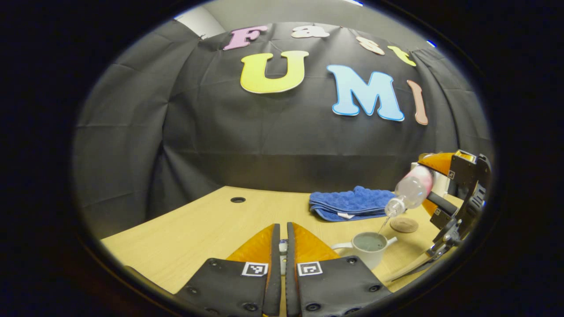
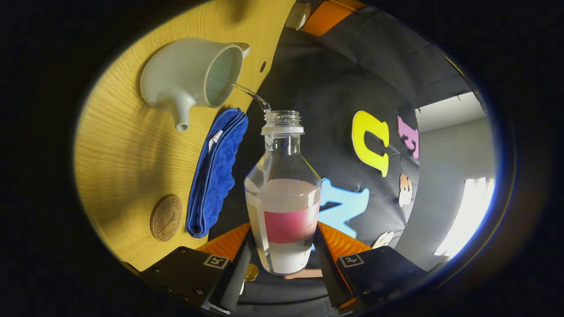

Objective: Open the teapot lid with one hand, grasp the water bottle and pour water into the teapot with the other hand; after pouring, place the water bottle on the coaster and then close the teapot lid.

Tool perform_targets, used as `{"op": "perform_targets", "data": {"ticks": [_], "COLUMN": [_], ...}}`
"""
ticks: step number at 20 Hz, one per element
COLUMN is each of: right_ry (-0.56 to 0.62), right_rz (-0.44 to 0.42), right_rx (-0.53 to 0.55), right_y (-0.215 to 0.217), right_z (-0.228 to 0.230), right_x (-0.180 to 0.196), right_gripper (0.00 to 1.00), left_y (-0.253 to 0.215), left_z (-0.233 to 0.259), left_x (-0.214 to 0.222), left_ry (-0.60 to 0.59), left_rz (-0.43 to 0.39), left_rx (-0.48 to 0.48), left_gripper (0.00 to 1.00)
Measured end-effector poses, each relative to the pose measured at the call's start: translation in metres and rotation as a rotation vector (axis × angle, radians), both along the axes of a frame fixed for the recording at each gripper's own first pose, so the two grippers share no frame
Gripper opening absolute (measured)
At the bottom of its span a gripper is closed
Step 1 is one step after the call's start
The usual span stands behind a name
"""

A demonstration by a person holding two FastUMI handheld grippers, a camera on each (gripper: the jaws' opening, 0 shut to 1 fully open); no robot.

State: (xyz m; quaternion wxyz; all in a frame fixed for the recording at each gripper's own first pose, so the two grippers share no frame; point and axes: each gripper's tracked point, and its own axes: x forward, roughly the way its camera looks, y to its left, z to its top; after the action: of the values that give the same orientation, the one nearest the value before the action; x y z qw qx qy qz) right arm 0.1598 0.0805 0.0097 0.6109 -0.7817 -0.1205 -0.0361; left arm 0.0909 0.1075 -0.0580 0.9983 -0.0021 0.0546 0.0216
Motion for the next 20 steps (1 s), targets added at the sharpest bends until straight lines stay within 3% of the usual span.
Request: {"op": "perform_targets", "data": {"ticks": [20], "right_ry": [-0.095], "right_rz": [0.025], "right_rx": [-0.044], "right_y": [0.001], "right_z": [0.020], "right_x": [0.000], "right_gripper": [0.75], "left_y": [0.000], "left_z": [-0.003], "left_x": [0.002], "left_ry": [0.014], "left_rz": [-0.001], "left_rx": [0.003], "left_gripper": [0.11]}}
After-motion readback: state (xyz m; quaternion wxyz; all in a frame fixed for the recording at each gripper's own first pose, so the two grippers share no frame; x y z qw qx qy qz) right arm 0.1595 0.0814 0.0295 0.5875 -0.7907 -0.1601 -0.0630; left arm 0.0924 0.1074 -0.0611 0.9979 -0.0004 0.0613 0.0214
